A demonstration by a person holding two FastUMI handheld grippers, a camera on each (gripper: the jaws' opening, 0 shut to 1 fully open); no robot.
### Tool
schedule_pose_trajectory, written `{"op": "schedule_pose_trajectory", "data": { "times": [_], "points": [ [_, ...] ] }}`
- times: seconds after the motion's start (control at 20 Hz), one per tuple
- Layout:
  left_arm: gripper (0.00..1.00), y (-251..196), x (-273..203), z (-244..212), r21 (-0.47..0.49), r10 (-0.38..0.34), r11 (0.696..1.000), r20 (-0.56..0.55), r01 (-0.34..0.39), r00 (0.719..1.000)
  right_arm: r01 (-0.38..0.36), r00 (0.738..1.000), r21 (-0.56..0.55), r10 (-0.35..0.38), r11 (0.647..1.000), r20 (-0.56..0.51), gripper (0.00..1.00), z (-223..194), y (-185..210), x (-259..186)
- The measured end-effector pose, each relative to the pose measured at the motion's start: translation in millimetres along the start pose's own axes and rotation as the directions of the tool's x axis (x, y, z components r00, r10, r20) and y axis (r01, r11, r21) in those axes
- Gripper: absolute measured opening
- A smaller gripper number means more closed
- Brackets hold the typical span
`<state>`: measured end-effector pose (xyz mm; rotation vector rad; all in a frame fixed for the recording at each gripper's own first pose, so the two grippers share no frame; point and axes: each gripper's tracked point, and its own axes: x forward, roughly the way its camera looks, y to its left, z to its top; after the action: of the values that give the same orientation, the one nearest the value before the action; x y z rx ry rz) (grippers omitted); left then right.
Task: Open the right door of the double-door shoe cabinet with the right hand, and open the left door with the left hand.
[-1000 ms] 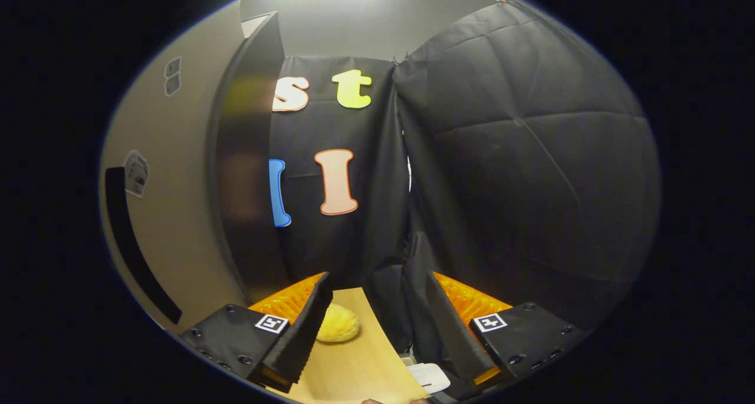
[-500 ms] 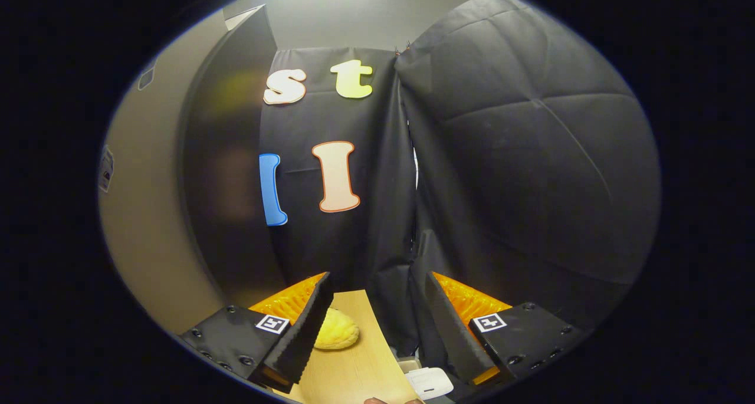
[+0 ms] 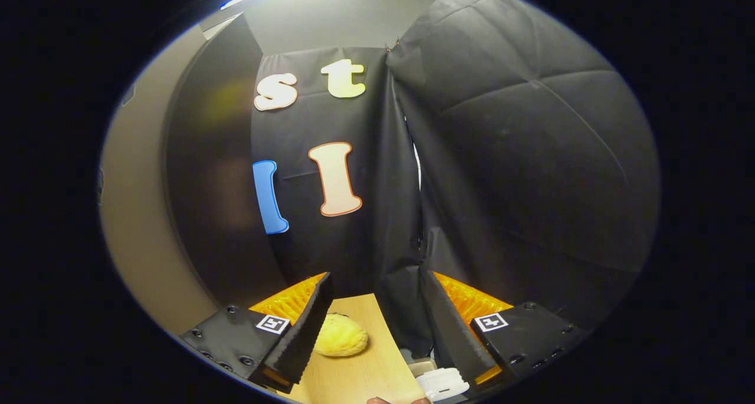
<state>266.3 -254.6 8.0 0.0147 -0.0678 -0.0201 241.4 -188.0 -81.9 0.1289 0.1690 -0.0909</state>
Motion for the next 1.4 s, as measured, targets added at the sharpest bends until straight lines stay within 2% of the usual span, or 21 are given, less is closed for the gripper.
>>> {"op": "schedule_pose_trajectory", "data": {
  "times": [0.15, 0.2, 0.25, 0.3, 0.35, 0.4, 0.45, 0.55, 0.6, 0.65, 0.9, 1.4],
  "points": [
    [0.26, 1.0, -1.0, -4.1, 0.039, 0.010, 0.999, -0.006, -0.010, 1.000, 0.000, 1.000, 0.001, 0.000, 1.000, -0.014, 0.98, -0.6, -2.1, 2.3],
    [0.22, 0.3, -2.3, -3.2, 0.046, 0.018, 0.999, 0.002, -0.018, 1.000, 0.005, 1.000, 0.007, -0.005, 1.000, -0.014, 0.95, -0.9, -4.7, 0.5],
    [0.22, 0.6, -3.0, -3.4, 0.048, 0.018, 0.999, -0.001, -0.018, 1.000, 0.002, 1.000, 0.020, -0.002, 1.000, -0.016, 0.92, -0.7, -4.6, -0.9],
    [0.16, 0.6, -3.1, -3.0, 0.040, 0.019, 0.999, 0.003, -0.019, 1.000, -0.004, 1.000, 0.040, 0.005, 0.999, -0.018, 0.92, -0.1, -4.9, -1.4],
    [0.11, 0.6, -0.9, -2.4, 0.035, 0.017, 0.999, 0.004, -0.017, 1.000, -0.008, 1.000, 0.060, 0.010, 0.998, -0.022, 0.98, -0.9, -4.8, -4.3],
    [0.08, 0.5, 0.0, -4.7, 0.032, 0.012, 0.999, 0.000, -0.012, 1.000, -0.009, 1.000, 0.074, 0.011, 0.997, -0.024, 0.98, 0.1, -4.8, -6.2],
    [0.06, 0.0, -2.7, -4.2, 0.034, 0.004, 0.999, -0.003, -0.004, 1.000, -0.007, 1.000, 0.076, 0.009, 0.997, -0.023, 0.92, 0.1, -4.2, -7.2],
    [0.06, -0.1, -3.6, -4.1, 0.037, -0.005, 0.999, 0.001, 0.005, 1.000, 0.010, 1.000, 0.040, -0.010, 0.999, -0.014, 0.92, 0.4, -7.8, -9.9],
    [0.06, 1.0, -4.0, -4.8, 0.034, -0.009, 0.999, 0.002, 0.009, 1.000, 0.019, 1.000, 0.020, -0.018, 1.000, -0.013, 0.98, 0.8, -9.1, -11.6],
    [0.05, 0.9, -5.4, -5.4, 0.027, -0.015, 1.000, 0.003, 0.015, 1.000, 0.024, 1.000, 0.008, -0.024, 1.000, -0.012, 0.98, 1.0, -9.0, -15.4],
    [0.05, 2.3, -19.3, -2.6, -0.005, -0.061, 0.998, 0.001, 0.061, 0.998, 0.041, 0.999, 0.033, -0.041, 0.999, 0.010, 0.98, 11.2, 3.7, -37.7],
    [0.06, 25.9, -67.7, -4.7, -0.049, -0.237, 0.971, -0.004, 0.236, 0.972, 0.102, 0.993, 0.024, -0.104, 0.994, 0.054, 0.98, 10.5, 58.9, -144.3]
  ]
}}
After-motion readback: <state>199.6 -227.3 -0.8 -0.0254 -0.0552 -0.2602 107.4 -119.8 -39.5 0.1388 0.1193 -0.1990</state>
